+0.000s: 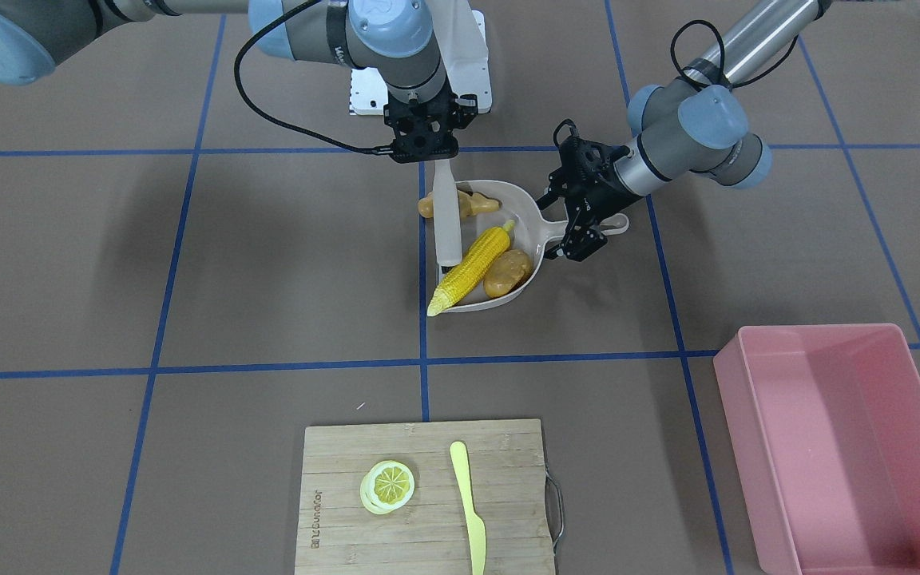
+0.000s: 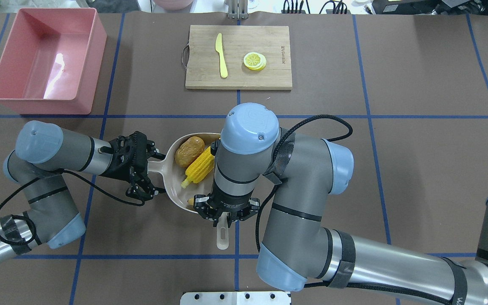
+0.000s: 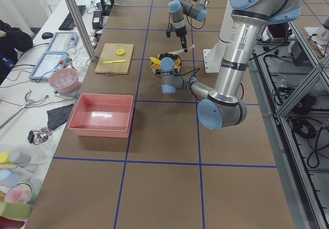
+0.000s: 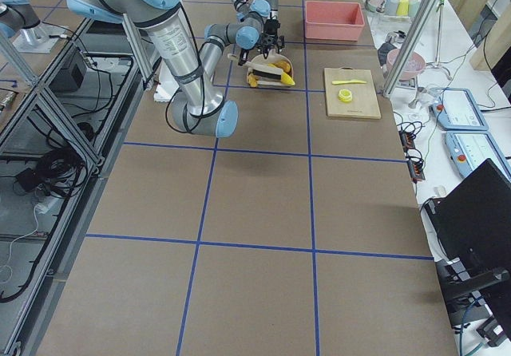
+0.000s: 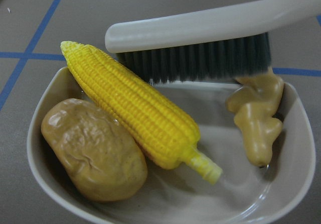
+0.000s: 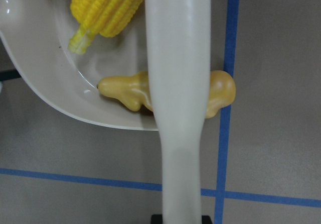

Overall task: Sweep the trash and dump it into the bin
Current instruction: 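Brush the ginger and corn fully into the dustpan with the right gripper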

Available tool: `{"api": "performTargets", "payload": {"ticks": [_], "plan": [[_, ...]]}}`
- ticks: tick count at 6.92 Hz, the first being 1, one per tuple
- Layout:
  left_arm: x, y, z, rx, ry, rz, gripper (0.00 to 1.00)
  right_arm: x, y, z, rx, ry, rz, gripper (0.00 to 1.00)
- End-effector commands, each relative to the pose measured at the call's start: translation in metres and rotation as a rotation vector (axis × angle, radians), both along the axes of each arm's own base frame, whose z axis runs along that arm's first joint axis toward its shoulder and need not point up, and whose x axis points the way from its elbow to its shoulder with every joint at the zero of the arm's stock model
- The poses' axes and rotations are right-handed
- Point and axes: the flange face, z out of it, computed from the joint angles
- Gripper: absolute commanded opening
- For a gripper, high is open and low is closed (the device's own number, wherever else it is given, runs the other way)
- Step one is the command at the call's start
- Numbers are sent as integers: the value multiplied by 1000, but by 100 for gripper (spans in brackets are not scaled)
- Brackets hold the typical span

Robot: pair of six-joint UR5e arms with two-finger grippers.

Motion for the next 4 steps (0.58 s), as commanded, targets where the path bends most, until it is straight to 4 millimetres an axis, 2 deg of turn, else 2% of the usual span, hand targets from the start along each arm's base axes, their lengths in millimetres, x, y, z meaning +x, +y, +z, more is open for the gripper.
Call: {"api": "performTargets", "payload": {"ticks": [1, 2, 3, 4], "plan": [[0, 0, 0, 0, 0, 0, 98, 29, -12, 22, -24, 10, -14, 0], [0, 0, 0, 0, 0, 0, 98, 44, -3, 37, -9, 23, -31, 0], [0, 0, 0, 0, 0, 0, 98, 55, 0, 40, 18, 61, -58, 0], [0, 0, 0, 0, 0, 1, 98, 47, 12, 51, 42, 84, -84, 0]]}}
